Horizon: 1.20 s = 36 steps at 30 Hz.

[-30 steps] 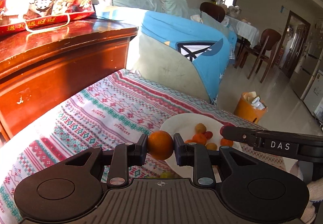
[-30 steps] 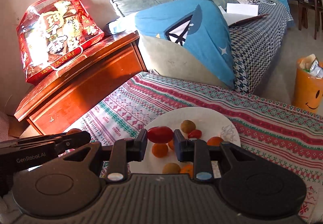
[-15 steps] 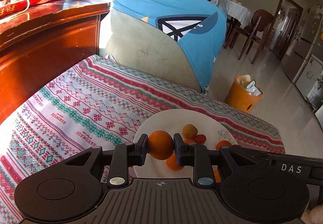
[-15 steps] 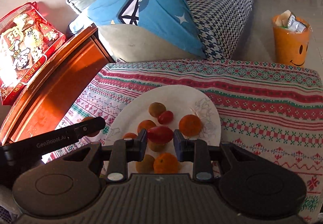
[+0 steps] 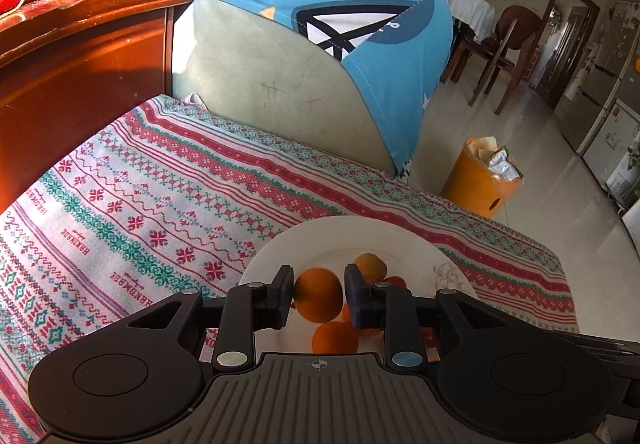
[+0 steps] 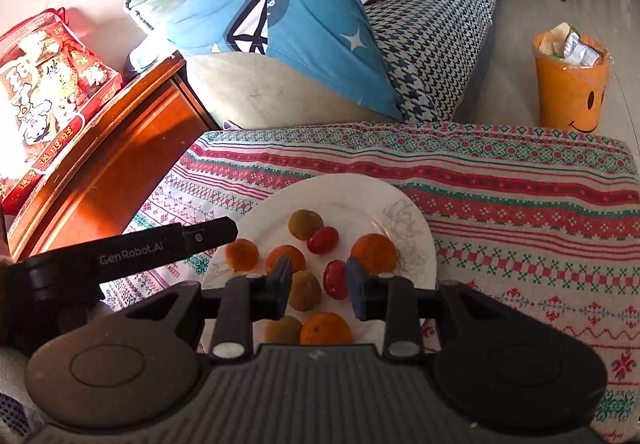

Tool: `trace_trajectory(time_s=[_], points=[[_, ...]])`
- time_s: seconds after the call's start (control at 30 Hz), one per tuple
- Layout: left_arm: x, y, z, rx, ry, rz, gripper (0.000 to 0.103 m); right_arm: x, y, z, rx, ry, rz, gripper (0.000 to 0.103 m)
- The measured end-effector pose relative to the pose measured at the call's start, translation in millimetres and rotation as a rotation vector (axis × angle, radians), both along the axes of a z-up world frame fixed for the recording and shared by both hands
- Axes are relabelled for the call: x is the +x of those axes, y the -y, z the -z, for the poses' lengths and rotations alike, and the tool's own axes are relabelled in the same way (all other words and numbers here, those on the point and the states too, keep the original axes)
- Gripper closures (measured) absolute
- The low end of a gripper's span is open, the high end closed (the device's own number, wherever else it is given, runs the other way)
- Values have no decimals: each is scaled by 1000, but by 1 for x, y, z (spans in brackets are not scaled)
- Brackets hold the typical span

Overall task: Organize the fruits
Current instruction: 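Lower the orange and the cherry tomato onto the plate and open both tools, then move both open tools back over the two green limes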

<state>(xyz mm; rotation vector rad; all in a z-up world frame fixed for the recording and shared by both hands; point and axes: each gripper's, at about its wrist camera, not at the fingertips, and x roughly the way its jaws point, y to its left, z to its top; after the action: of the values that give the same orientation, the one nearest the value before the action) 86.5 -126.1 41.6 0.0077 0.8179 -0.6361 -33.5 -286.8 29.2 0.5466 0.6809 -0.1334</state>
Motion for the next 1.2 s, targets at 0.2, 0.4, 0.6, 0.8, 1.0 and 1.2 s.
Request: trace_trajectory(time_s=[0.2,0.4,0.6,0.8,1.0,1.2], points=[[0,-5,-14,-26,9,-22,56,-1,-6,-3,-16,18,-42,70],[-2,-20,-29,-63,2,-52,52,-2,-15,-6,-36,37,-98,66],[-11,-39,-39,-56,20,-88,52,-5,-27,-7,-57,47,-161,66],[-20,-55,-40,-29,26,-128,52,-7,-40,-5,-65,49,-222,66],[-30,-78,-39,-34,21,-181,52,-10,-52,-4,-69,58,-282,66],[-41,-98,-33,-20,20,-225,52,-11,-68,1,-71,48,-349,66]])
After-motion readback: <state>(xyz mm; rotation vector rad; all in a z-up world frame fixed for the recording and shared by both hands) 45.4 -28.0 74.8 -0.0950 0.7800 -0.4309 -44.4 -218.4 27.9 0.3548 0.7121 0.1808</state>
